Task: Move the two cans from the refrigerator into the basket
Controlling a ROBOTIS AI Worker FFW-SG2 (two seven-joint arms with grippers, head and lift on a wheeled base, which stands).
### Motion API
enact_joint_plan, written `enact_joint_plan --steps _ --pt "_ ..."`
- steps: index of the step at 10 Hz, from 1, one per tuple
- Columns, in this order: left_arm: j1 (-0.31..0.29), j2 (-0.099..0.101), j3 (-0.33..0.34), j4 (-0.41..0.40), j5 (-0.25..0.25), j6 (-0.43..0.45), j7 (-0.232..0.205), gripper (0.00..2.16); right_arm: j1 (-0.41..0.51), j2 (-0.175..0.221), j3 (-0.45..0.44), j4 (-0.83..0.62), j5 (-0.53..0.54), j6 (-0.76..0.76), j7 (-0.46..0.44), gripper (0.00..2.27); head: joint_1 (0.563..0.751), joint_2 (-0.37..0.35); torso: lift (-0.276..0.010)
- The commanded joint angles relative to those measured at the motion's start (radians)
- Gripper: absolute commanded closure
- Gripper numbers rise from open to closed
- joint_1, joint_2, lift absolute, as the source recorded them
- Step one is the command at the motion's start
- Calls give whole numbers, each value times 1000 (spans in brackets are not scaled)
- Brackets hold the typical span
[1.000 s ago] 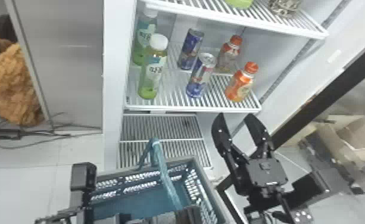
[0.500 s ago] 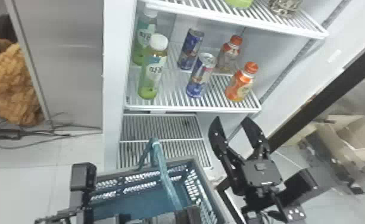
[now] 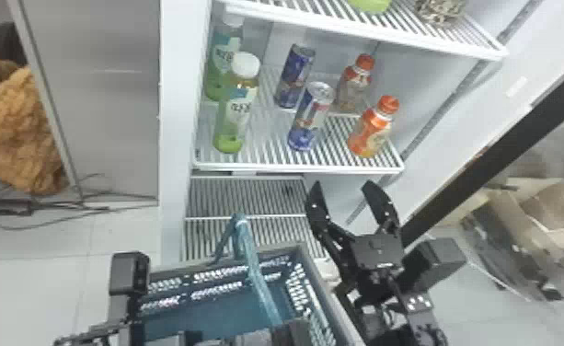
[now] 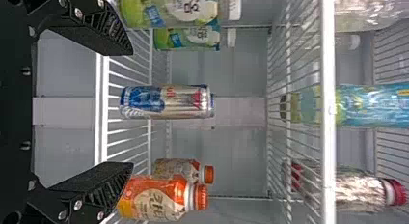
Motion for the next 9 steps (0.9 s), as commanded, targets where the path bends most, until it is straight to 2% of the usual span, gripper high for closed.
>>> enact_joint_plan --steps 1,9 --pt "0 1 0 -1 0 1 0 1184 -48 -6 12 60 3 -11 3 197 695 -350 -276" --pt "-7 6 -8 -1 6 -2 3 1184 -298 -40 70 290 -23 -104 4 196 695 -350 -276"
